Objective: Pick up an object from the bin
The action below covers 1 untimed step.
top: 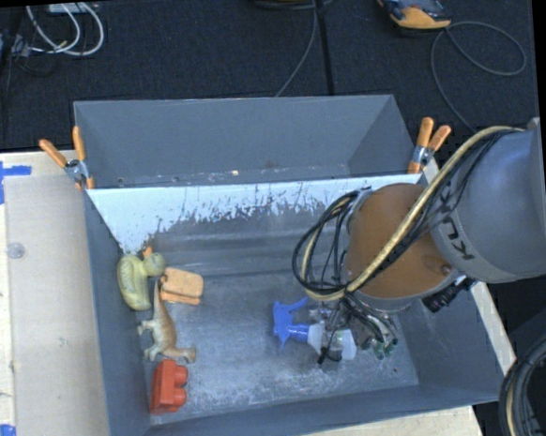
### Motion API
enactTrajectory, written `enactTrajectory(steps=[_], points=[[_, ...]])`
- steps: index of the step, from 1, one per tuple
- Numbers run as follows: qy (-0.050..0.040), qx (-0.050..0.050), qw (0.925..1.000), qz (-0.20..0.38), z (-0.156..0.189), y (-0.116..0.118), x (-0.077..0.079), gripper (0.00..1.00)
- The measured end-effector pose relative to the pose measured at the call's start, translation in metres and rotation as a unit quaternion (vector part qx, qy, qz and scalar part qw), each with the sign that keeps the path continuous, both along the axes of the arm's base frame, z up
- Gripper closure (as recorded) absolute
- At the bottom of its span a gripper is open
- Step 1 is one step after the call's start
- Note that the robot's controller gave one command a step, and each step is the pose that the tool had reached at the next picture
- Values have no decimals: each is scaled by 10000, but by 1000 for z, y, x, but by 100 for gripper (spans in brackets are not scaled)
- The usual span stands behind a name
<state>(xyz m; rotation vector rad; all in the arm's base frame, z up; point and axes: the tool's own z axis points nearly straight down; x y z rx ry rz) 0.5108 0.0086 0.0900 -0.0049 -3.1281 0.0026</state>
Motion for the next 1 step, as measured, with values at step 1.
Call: enactTrajectory(steps=[1], points=[[-10, 1, 10000, -4, 15, 0, 1, 100]])
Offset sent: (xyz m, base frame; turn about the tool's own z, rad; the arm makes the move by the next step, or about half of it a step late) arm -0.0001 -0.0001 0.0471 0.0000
